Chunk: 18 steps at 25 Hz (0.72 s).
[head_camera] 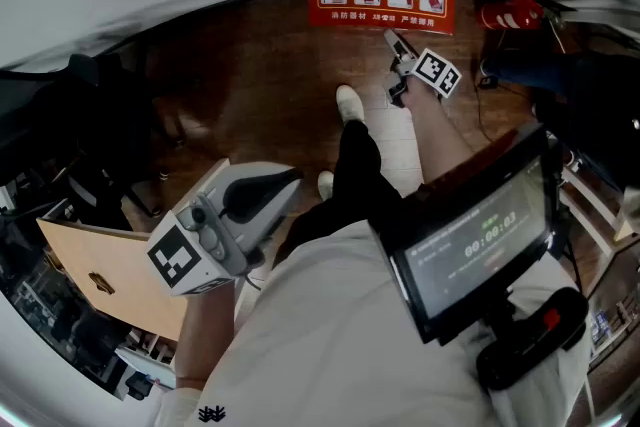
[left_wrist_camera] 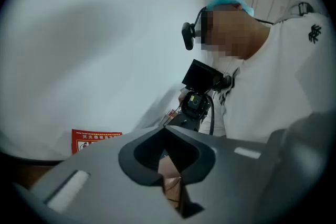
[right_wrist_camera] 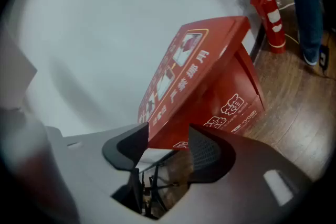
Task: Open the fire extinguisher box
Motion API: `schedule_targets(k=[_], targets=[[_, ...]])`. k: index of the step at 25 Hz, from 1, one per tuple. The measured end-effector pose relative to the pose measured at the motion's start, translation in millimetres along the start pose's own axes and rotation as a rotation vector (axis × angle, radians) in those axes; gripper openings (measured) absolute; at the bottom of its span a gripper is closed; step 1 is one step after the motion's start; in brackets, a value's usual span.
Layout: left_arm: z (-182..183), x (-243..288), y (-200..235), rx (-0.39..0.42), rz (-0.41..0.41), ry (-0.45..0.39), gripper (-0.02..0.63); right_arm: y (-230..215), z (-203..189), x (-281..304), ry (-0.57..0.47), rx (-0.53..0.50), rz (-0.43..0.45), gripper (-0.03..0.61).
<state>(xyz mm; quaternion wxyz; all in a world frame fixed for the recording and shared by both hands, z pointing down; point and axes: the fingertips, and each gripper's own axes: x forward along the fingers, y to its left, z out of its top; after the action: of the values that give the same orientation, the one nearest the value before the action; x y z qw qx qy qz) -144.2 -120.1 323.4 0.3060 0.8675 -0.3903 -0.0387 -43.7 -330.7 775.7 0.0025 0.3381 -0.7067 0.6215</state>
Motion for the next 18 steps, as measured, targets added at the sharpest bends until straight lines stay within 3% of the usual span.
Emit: schedule_targets(k=[5, 8, 14, 18], targets=[[0.8, 18.3, 21.1, -0.022, 0.006, 0.022, -0.003, -9.5, 26.4, 18.7, -0.084, 0.14, 0.058, 0.228], [1.5, 21.2, 26.1, -0.047, 0.009, 0.021, -0.003, -4.8, 30.3, 16.3, -0.119, 0.144, 0.093, 0.132], [4.6, 30.5, 27.7, -0.038, -0.009, 0.011, -0.003, 8.2, 33.0, 4.4, -0.127, 0.147, 0.118, 0.11], [10.9, 35.1, 25.0, -0.028, -0.025, -0.004, -0.003, 53.2, 47.9, -14.2, -0.145, 0.166, 0.226, 0.106]])
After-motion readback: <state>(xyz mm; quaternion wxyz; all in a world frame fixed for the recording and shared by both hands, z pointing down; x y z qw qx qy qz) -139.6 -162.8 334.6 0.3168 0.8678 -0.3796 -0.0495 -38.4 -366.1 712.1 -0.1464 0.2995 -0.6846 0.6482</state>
